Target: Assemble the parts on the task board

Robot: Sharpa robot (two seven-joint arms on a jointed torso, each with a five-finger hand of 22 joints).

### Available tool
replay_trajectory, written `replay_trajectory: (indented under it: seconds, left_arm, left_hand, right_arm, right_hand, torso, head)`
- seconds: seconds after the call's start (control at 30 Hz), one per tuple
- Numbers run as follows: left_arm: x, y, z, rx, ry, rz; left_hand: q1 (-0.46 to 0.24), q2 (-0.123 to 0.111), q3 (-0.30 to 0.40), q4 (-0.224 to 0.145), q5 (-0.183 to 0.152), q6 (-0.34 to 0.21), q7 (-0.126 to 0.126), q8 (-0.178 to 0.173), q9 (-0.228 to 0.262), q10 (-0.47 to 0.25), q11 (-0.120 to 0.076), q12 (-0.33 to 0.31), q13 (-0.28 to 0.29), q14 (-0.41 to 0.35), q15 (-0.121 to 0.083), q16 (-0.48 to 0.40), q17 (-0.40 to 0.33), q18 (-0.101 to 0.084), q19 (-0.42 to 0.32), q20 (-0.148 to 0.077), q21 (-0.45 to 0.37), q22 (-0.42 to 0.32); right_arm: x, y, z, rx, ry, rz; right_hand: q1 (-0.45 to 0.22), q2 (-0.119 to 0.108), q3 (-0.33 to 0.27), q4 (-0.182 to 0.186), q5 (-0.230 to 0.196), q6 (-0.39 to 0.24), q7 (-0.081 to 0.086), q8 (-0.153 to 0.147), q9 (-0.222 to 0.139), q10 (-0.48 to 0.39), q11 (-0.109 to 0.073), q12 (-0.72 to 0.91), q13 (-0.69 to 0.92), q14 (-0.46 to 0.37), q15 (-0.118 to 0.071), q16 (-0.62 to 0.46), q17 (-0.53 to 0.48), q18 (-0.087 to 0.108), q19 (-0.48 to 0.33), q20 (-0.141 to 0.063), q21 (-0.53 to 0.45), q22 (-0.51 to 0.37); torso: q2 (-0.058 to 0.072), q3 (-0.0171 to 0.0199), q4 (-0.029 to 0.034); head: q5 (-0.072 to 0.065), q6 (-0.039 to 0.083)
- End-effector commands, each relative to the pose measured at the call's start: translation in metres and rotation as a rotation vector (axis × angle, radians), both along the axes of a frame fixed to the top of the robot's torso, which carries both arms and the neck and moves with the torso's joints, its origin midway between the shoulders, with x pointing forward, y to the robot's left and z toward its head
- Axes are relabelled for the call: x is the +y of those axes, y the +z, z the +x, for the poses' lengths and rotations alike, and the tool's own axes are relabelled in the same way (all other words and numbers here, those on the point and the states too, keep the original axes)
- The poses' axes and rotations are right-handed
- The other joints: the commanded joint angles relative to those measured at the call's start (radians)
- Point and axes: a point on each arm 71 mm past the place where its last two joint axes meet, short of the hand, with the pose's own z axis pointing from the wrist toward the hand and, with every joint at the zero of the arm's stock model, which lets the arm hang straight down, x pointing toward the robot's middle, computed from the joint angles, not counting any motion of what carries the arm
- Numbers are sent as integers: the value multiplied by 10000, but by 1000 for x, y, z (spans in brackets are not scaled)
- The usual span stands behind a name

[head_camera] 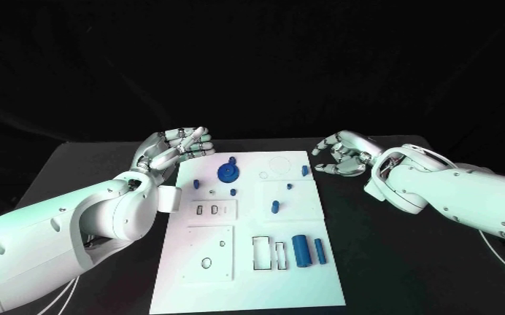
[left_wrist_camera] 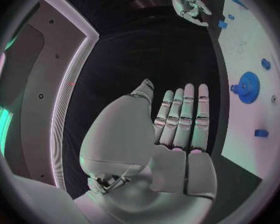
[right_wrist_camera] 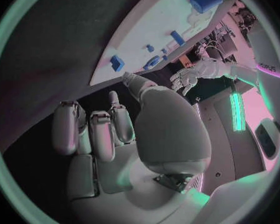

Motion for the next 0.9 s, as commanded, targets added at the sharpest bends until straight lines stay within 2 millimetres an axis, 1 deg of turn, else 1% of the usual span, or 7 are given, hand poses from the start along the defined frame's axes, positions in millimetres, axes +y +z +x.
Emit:
replay_trajectory:
  seconds: [0.03, 0.1, 0.23, 0.37, 0.47, 0.9]
  left_arm:
    - [-3, 1, -1, -122, -218, -176]
    - [-3, 1, -1, -122, -222, -178]
    - [-2, 1, -1, -119, -216, -174]
    - [-2, 1, -1, -120, -211, -171]
    - [-2, 1, -1, -120, -208, -168]
    - [-1, 1, -1, -113, -199, -160]
  left_hand:
    - [56, -51, 56, -24, 3, -27, 187, -24, -12, 51, 22, -36, -9, 12, 78, -56, 15, 137, 37, 2, -50, -15]
    - [56, -51, 56, -24, 3, -27, 187, -24, -12, 51, 22, -36, -9, 12, 78, -56, 15, 137, 37, 2, -50, -15]
    - [56, -51, 56, -24, 3, -27, 187, -24, -12, 51, 22, -36, -9, 12, 78, -56, 15, 137, 37, 2, -50, -15]
    - [56, -51, 56, -24, 3, -27, 187, -24, -12, 51, 22, -36, -9, 12, 78, -56, 15, 137, 37, 2, -50, -15]
    - [56, -51, 56, -24, 3, -27, 187, -24, -12, 51, 22, -36, -9, 12, 78, -56, 15, 137, 37, 2, -50, -15]
    - [56, -51, 56, -24, 3, -27, 187, -24, -12, 51, 22, -36, -9, 12, 78, -56, 15, 137, 37, 2, -50, -15]
  right_arm:
    - [5, -5, 1, 148, 275, 57]
    - [7, -8, 2, 183, 252, 55]
    - [12, -16, 5, 324, 208, 17]
    - [15, -23, 6, 481, 181, -32]
    - [17, -28, 6, 563, 161, -62]
    - [18, -33, 10, 528, 7, -100]
  right_hand:
    - [91, -27, -12, -52, 31, -64, 22, -55, -10, 4, 32, 3, 413, 730, -31, -1, 1285, 62, -25, 1, 18, 417]
    - [90, -16, -8, -52, 42, -60, 35, -57, -9, 30, 41, 29, 443, 736, -25, 5, 1304, 55, -6, 3, 37, 438]
    - [87, 4, 0, -54, 54, -51, 52, -61, -7, 58, 56, 57, 471, 744, -13, 14, 1332, 46, 21, 9, 61, 465]
    - [90, 13, 5, -57, 57, -43, 57, -60, -6, 72, 61, 71, 487, 746, -9, 16, 1337, 42, 33, 11, 73, 478]
    - [94, 22, 12, -63, 61, -30, 63, -58, -3, 89, 67, 88, 505, 750, -3, 20, 1350, 43, 32, 15, 69, 475]
    - [90, 103, 59, -69, 71, 37, 108, -53, 7, 145, 104, 145, 561, 755, 28, 25, 1361, 23, 96, 37, 126, 539]
  torso:
    - [10, -6, 5]
    - [17, -3, 11]
    - [4, -18, -2]
    - [7, -23, -3]
    - [4, -15, 1]
    - [0, -16, -14]
  head:
    - [11, -44]
    - [6, -41]
    - [47, -84]
    - [94, -112]
    - [120, -135]
    - [179, -187]
